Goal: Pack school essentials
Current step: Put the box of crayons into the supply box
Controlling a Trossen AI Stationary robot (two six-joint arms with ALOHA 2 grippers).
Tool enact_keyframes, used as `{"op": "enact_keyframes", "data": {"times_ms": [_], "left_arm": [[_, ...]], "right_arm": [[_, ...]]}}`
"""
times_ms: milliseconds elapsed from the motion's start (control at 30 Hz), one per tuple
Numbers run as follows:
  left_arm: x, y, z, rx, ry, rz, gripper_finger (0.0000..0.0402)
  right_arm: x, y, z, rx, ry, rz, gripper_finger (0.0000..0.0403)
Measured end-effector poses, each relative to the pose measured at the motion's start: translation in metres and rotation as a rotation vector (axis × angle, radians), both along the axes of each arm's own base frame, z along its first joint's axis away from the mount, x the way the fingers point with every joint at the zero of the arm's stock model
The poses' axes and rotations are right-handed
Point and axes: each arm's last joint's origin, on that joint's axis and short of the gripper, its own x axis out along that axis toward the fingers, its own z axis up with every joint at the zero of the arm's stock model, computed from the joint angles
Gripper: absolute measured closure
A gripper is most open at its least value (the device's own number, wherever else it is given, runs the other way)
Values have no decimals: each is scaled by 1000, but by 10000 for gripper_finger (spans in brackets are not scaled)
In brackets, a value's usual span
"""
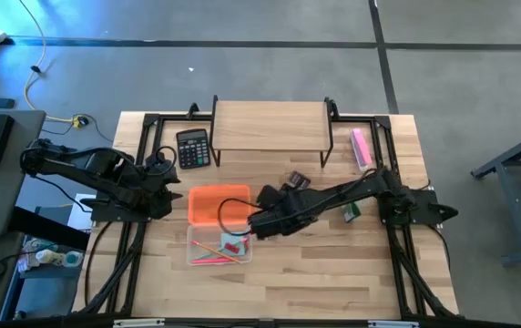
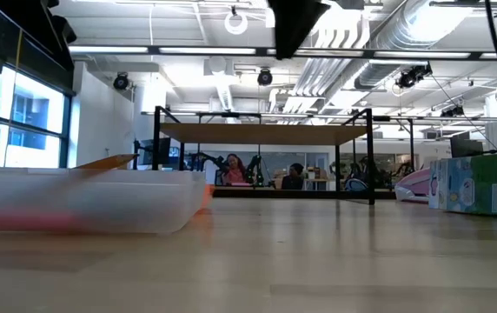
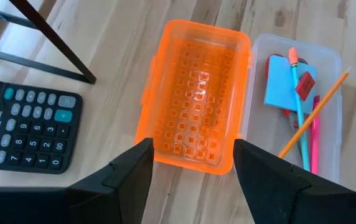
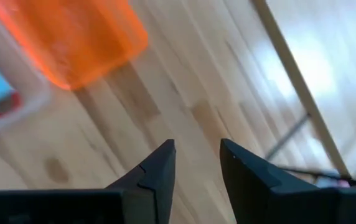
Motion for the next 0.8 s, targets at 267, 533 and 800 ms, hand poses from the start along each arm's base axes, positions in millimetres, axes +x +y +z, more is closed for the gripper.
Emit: {"op": "enact_keyframes", "data": {"times_ms": [267,533,800], "left_arm": [[0,0,0,12,-2,10,190],[0,0,0,0,-6,27,190],[0,0,0,-58,-27,112,190]], "right_arm": [[-70,-23,11,4,-68,-210,289],[-130,-40,17,64,-166,-370,273],[-178,-54,3,169,-199,-525,183]]}}
